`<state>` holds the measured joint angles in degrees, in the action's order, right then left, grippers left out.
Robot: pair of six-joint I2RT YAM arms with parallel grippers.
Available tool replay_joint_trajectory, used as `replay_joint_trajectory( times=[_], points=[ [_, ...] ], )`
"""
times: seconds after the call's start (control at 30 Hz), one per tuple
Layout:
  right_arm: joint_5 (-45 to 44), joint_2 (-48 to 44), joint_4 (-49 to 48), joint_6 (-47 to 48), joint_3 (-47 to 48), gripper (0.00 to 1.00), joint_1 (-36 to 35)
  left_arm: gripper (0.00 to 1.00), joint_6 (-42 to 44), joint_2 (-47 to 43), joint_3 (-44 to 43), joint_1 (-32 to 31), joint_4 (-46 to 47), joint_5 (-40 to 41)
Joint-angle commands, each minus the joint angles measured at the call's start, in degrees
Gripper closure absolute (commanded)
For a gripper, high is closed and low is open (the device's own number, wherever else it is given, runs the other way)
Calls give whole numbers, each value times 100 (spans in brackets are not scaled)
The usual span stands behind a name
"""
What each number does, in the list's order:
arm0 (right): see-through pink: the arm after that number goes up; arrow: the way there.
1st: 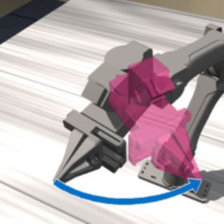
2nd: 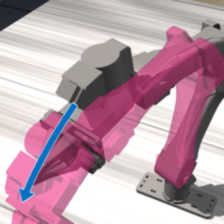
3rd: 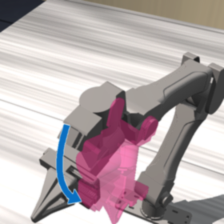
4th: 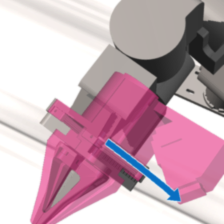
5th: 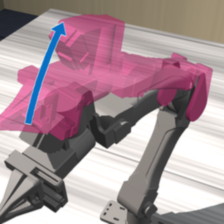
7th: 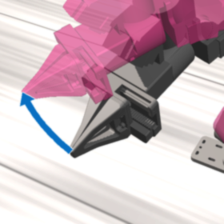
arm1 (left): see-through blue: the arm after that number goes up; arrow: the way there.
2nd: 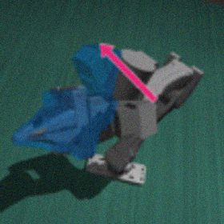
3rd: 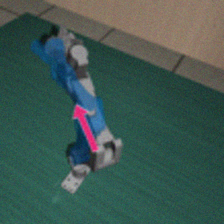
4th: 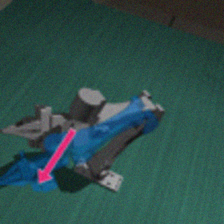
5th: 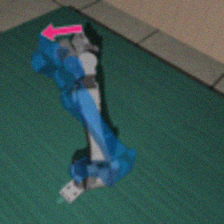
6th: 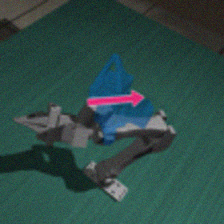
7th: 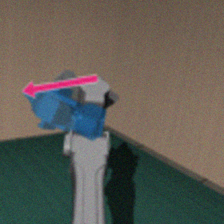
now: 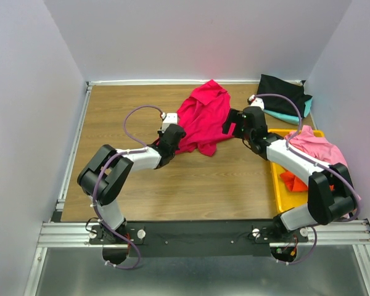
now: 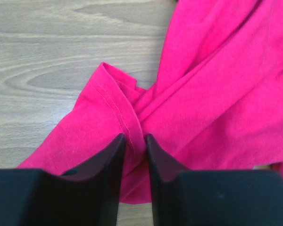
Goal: Fold and stack the t-shirts
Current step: Flatten the tshirt out
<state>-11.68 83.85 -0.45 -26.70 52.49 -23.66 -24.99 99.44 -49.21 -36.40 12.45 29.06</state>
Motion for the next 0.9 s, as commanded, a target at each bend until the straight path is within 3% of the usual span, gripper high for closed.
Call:
replay_joint_trajectory(
  times=[0.0, 0.17, 0.43, 0.6, 0.87],
  points=[
    [25, 26, -140, -72, -116, 0, -7, 73, -6, 5, -203, -7, -84, 390],
    [35, 254, -149, -72, -81, 0, -7, 74, 38, -73, -308, 10, -181, 574],
    [-361, 1132, -149, -55, 165, 6, 2, 96, 161, -820, -238, 265, -251, 662],
    [-449, 1650, -166, -46, 489, 14, 133, 96, 144, -1364, -28, 318, -269, 654],
    [-414, 2284, -201, 42, 947, 18, 345, 97, 82, -1927, 289, 388, -278, 671]
  ],
)
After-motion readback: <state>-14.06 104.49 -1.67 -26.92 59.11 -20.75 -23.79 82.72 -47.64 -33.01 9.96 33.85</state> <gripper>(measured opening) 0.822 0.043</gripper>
